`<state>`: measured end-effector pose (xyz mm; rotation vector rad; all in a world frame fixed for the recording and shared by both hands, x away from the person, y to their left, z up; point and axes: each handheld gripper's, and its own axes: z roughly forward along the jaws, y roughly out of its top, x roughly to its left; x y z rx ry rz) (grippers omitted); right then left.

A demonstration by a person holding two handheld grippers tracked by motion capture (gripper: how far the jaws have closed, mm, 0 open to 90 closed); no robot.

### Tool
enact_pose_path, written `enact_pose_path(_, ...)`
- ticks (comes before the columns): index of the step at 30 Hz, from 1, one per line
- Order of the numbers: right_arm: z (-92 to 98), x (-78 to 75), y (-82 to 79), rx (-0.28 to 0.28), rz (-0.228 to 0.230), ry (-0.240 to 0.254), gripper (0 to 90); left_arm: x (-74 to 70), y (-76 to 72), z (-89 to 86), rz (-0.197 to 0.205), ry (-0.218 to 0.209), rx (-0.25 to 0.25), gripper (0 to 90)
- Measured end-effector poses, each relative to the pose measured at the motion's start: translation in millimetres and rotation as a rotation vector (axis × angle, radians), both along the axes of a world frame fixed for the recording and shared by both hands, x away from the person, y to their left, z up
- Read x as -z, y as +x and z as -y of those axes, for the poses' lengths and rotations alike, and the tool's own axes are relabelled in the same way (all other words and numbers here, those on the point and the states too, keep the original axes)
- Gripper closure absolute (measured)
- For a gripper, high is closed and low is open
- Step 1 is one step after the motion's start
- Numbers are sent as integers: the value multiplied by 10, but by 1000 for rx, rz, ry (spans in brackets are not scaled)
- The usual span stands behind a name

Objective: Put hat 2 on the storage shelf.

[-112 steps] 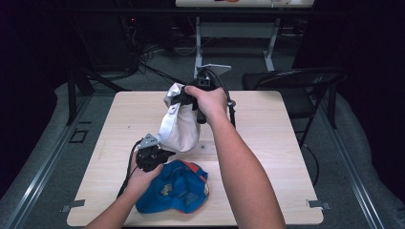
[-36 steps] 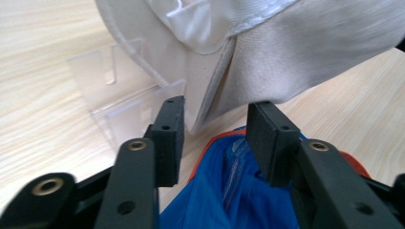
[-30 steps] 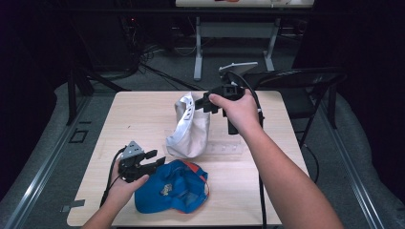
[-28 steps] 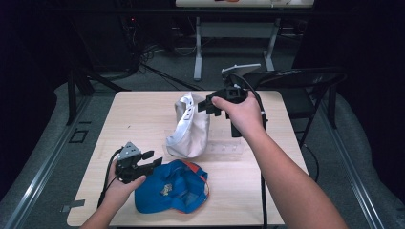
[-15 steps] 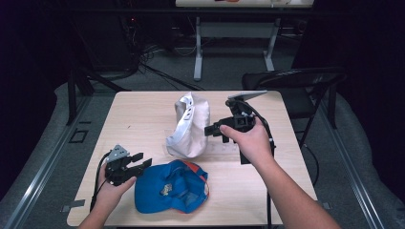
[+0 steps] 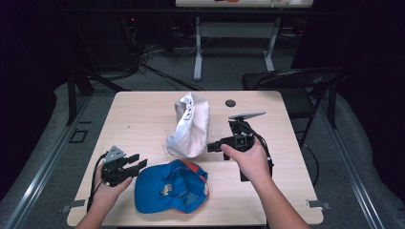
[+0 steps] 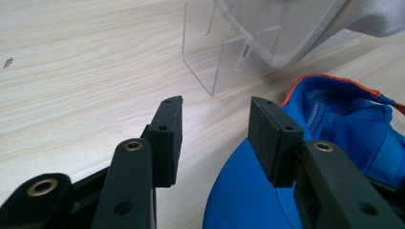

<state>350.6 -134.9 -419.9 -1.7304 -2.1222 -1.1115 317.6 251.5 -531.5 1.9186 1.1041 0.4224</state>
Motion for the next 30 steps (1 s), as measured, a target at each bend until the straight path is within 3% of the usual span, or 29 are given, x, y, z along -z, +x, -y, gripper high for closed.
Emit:
enact_pose_path(10,98,356,-137,18,-42,13,615,15,19,-35,1,-4,-15,560)
enact_pose_path(17,77,614,-256,13,-58,-21,605,-1,4,-40,6,1,-21,559)
enact_pose_path(23,45,848,-308,-20,-105,-54,601,24,14,-26,1,6,-13,556)
enact_pose_path(24,33,889,-312,-13,-103,-36,601,29,15,-26,1,7,-15,556)
enact_pose_path(25,36,909,-310,-20,-108,-74,601,30,15,-26,-1,5,-16,555)
enact_pose_path(26,21,933,-312,-15,-113,-59,601,32,15,-28,1,3,-17,554)
enact_pose_path(27,22,944,-311,-28,-114,-88,601,32,16,-31,1,4,-17,553)
enact_pose_path(28,-5,992,-315,-27,-116,-32,602,33,16,-34,1,4,-18,552)
enact_pose_path(30,-29,1035,-319,-50,-130,-42,601,37,17,-36,-1,5,-18,552)
